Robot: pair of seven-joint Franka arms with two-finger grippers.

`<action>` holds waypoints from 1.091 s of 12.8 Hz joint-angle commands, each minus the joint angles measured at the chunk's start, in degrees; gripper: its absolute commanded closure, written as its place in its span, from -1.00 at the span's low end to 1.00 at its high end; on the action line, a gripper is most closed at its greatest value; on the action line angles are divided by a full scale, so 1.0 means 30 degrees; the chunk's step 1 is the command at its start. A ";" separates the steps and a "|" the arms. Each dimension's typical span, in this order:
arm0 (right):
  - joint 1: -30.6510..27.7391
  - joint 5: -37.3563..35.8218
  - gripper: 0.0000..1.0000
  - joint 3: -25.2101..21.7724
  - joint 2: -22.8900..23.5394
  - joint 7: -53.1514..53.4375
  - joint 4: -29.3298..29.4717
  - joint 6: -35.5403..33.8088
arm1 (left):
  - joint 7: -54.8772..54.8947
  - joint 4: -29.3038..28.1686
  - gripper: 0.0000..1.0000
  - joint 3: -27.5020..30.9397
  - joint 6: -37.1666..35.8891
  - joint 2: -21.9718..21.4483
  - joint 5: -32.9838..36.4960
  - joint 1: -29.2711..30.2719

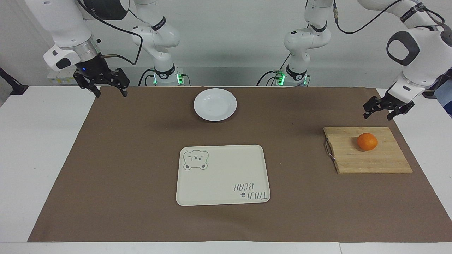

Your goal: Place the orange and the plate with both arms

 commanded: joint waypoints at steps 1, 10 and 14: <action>-0.0102 -0.0098 -1.00 0.0110 0.0137 0.0402 0.0309 -0.0341 | 0.0842 -0.1353 -1.00 -0.0157 0.2044 0.0557 -0.0147 0.0998; -0.0102 -0.0098 -1.00 0.0110 0.0137 0.0402 0.0309 -0.0341 | 0.1372 -0.3141 -1.00 -0.0157 0.7060 0.2996 -0.1143 0.1473; -0.0102 -0.0098 -1.00 0.0110 0.0137 0.0402 0.0309 -0.0341 | 0.1342 -0.4108 -1.00 -0.0157 0.8670 0.3230 -0.1725 0.1502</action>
